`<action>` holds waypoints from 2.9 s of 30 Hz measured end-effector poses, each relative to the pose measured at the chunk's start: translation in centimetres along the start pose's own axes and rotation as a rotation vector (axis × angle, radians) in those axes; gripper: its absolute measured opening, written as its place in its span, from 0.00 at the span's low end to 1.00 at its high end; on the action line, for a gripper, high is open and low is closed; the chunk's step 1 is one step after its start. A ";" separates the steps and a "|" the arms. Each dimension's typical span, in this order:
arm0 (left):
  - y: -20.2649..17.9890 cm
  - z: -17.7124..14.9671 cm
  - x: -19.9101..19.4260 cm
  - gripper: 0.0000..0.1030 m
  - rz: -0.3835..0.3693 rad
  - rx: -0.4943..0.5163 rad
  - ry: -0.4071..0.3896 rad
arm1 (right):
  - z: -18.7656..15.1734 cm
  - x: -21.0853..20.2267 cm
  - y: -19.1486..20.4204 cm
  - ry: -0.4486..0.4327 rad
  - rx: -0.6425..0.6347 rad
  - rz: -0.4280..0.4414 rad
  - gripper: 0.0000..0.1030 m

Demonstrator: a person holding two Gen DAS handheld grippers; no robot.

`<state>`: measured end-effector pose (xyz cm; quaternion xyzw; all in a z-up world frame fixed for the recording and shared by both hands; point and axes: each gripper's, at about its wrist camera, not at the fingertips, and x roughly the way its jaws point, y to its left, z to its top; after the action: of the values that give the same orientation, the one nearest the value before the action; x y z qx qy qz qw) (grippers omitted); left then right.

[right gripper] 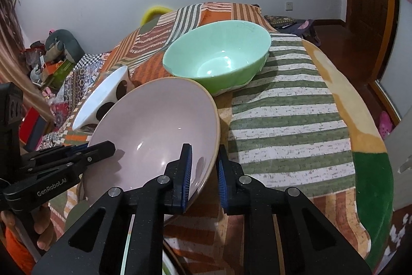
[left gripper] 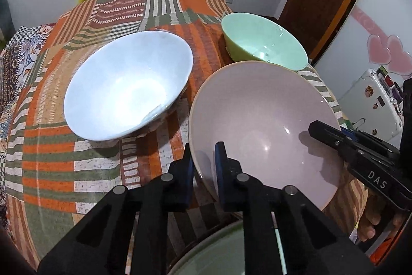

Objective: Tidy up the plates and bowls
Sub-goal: 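Lift the pink bowl and carry it toward the plate stack with both tools, then lower the pink bowl onto the mint-green plate and open both tools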

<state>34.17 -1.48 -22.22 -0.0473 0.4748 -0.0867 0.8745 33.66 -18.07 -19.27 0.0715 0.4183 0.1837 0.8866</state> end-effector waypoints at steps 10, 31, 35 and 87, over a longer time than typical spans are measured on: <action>-0.8 -0.8 -3.7 0.14 -0.014 0.012 -0.044 | -0.1 -2.2 0.9 -0.018 0.001 0.001 0.17; 1.2 -6.2 -16.5 0.14 0.037 -0.012 -0.214 | -1.5 -7.4 7.7 -0.088 -0.112 0.056 0.17; 2.7 -7.6 -18.3 0.14 0.056 -0.035 -0.225 | -2.0 -7.3 9.2 -0.082 -0.136 0.077 0.17; 17.0 -18.3 -12.5 0.14 0.193 -0.241 0.035 | -9.2 4.9 19.9 0.229 -0.339 0.162 0.17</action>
<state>13.99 17.63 -24.68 -0.1048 0.4993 0.0547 0.8583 24.12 1.93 -23.06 -0.0664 0.4722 0.3287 0.8152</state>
